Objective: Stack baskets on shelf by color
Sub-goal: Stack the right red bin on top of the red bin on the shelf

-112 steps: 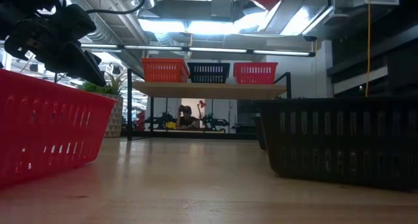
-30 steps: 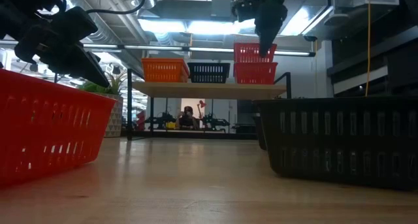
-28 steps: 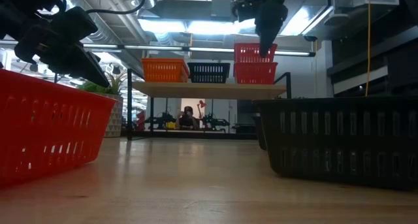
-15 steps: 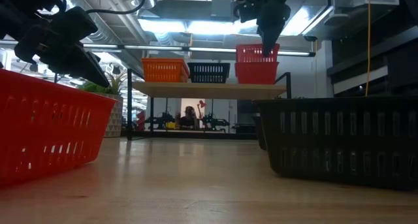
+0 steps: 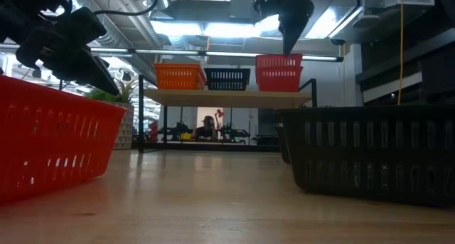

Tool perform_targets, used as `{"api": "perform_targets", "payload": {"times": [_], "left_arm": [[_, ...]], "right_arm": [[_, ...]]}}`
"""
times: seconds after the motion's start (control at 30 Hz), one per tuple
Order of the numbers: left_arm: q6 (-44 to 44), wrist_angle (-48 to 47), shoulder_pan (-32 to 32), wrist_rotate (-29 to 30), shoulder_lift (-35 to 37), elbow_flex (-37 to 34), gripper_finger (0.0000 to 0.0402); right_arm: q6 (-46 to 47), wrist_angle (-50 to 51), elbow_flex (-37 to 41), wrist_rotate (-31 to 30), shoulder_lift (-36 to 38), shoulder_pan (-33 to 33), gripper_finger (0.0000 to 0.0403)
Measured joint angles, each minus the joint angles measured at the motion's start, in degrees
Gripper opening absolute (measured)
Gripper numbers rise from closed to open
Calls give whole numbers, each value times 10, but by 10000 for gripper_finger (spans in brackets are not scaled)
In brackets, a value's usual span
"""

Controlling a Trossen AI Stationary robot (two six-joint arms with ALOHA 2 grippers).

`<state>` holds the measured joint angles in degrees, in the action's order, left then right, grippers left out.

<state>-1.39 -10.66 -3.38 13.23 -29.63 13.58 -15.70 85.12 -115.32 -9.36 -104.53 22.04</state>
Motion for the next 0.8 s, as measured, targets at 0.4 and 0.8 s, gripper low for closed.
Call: {"api": "perform_targets", "payload": {"times": [0.4, 0.8], "left_arm": [[-1, 0, 0, 0, 0, 0, 38], [0, 0, 0, 0, 0, 0, 38]], "right_arm": [[71, 48, -77, 31, 3, -2, 94], [107, 48, -64, 161, 5, -55, 94]]}}
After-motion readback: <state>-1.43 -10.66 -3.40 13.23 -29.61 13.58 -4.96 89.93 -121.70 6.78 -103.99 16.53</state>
